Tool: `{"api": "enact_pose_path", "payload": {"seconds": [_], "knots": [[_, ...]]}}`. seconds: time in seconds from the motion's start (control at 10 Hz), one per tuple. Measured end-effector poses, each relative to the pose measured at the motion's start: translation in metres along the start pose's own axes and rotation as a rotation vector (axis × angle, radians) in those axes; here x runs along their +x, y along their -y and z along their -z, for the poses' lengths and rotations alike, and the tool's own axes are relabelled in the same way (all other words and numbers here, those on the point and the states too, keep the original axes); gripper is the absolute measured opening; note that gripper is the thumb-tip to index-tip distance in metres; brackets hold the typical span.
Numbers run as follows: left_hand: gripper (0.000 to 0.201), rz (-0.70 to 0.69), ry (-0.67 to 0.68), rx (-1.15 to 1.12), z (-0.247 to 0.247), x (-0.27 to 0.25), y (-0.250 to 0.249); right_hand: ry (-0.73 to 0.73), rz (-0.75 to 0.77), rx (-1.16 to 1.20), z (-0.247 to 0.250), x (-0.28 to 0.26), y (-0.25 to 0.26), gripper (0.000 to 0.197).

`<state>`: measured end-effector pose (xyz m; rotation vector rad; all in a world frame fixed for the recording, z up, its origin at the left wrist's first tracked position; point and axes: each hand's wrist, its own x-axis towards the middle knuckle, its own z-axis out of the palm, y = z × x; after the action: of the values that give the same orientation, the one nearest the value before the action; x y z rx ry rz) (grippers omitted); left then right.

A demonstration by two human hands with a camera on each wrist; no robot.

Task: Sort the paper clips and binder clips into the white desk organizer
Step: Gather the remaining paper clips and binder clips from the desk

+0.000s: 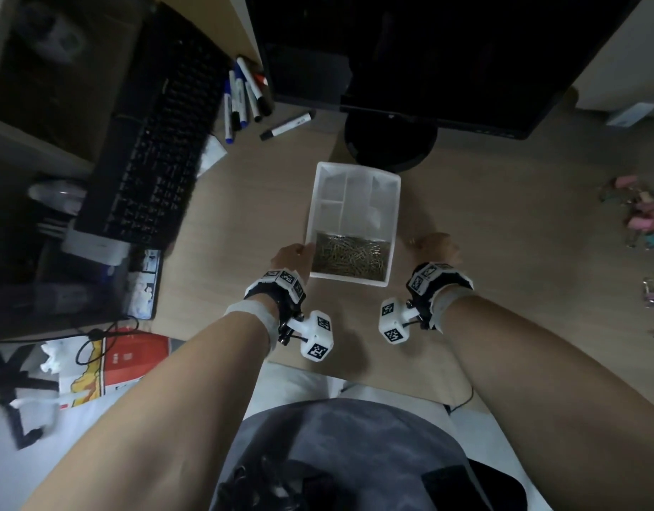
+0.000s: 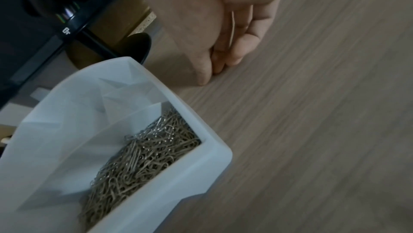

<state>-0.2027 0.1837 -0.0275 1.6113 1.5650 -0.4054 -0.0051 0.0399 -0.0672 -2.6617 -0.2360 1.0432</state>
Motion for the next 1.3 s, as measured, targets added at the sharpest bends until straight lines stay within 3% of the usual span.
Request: {"api": "enact_pose_path", "payload": {"seconds": [0.1, 0.2, 0.3, 0.4, 0.6, 0.8, 1.1, 1.2, 1.3], "knots": [[0.042, -0.017, 0.015, -0.012, 0.000, 0.003, 0.003, 0.043, -0.082, -0.099, 0.002, 0.011, 0.005, 0.043], [0.039, -0.037, 0.025, -0.104, -0.003, 0.003, 0.005, 0.140, 0.043, 0.017, 0.014, -0.003, 0.010, 0.035], [0.041, -0.093, 0.039, -0.105, -0.010, 0.000, -0.003, 0.186, 0.317, 0.230, 0.022, -0.017, 0.006, 0.010], [0.042, -0.070, 0.086, -0.113, -0.023, -0.008, -0.017, 0.332, 0.402, 0.288, 0.031, -0.030, -0.003, 0.012], [0.034, -0.101, 0.052, -0.025, -0.080, -0.037, -0.055, 0.161, 0.284, 0.315, 0.072, -0.024, -0.069, 0.020], [0.033, -0.139, 0.046, 0.075, -0.134, -0.068, -0.087, 0.168, 0.197, 0.167, 0.106, -0.017, -0.150, 0.020], [0.036, -0.185, 0.054, 0.140, -0.182, -0.088, -0.138, 0.089, 0.031, 0.240, 0.154, -0.022, -0.222, 0.022], [0.046, -0.103, -0.070, 0.153, -0.200, -0.098, -0.158, 0.044, -0.023, 0.241, 0.178, -0.022, -0.242, 0.019], [0.070, -0.096, -0.250, 0.102, -0.215, -0.125, -0.184, 0.006, -0.071, 0.194, 0.203, -0.017, -0.261, 0.024]]}}
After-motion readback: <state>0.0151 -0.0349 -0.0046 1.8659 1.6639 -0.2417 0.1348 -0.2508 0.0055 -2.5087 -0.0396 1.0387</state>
